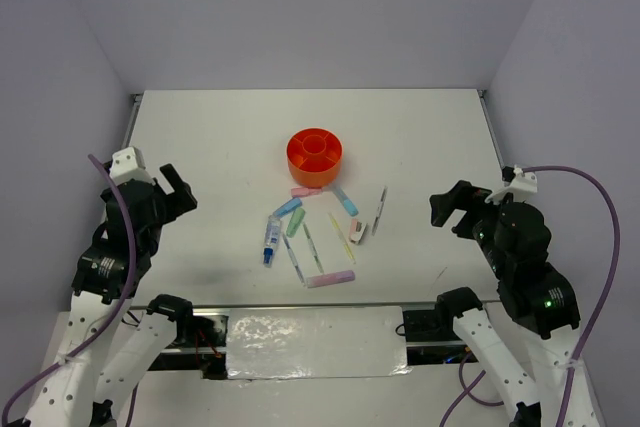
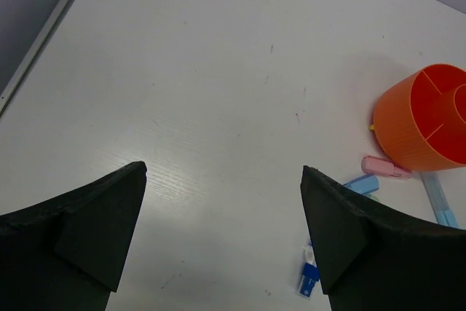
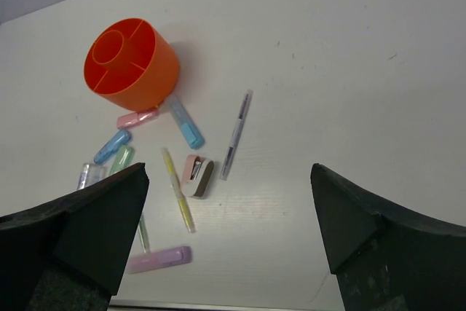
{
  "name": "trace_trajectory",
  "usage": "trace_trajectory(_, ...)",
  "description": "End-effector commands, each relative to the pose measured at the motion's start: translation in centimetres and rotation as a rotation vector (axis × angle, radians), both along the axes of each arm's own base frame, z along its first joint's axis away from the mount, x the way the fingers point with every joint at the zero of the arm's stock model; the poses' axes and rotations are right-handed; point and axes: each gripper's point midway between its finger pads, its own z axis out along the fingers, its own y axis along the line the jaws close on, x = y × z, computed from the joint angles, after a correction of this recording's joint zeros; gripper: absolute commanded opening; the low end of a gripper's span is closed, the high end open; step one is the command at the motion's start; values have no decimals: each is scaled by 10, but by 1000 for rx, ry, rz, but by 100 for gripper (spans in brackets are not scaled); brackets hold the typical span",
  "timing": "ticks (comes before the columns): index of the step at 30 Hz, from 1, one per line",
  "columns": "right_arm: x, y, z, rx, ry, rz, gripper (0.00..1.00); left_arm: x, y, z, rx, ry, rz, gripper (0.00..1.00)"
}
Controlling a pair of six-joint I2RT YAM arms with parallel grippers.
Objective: Sort the stationery into containers
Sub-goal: Pick up the pen from the center of the board.
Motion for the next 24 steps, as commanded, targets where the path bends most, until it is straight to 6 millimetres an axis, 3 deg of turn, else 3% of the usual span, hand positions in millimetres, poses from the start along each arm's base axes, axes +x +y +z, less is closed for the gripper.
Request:
trace_trajectory(1, 4, 8, 2, 28, -10, 29, 100, 2, -4, 7, -47, -26, 6, 99)
trace_trajectory(5, 6, 10, 1, 44, -5, 30, 100, 2, -6, 3, -92, 6, 34, 99)
trace_trajectory(7, 8, 10, -3, 39, 22, 27, 100, 6, -14, -8, -126, 62, 27, 99)
trace_trajectory(10, 12, 14, -10, 43, 52, 34, 100, 17, -40, -23, -199, 133, -15, 99)
trace_trajectory(12, 16, 17, -12, 54, 64, 38, 100, 24, -62, -23, -238, 134, -22, 99)
trace_trajectory(13, 20, 20, -16, 55, 79, 46, 100, 19, -99, -30, -217, 172, -116, 99)
trace_trajectory(14, 21, 23, -18, 61, 87, 63, 100, 20, -108, -22, -220, 136, -70, 99)
trace_trajectory(15, 22, 26, -18, 65, 87, 76, 100, 7, -144, -21, -202, 141, -173, 99)
trace_trajectory(17, 23, 29, -21, 72, 104, 88, 100, 8, -171, -33, -150, 169, -141, 99)
trace_trajectory(18, 23, 30, -21, 73, 104, 89, 100, 4, -193, -56, -89, 233, -172, 99)
trace_trajectory(20, 22, 29, -22, 73, 103, 88, 100, 6, -218, -68, -89, 283, -185, 99)
trace_trajectory(21, 20, 29, -20, 75, 94, 88, 100, -1, -228, -93, -15, 345, -183, 99)
trace_trajectory(22, 19, 29, -22, 72, 94, 92, 100, -1, -238, -95, -28, 349, -169, 99)
trace_trajectory(24, 16, 32, -25, 77, 91, 114, 100, -7, -252, -118, 16, 394, -169, 96)
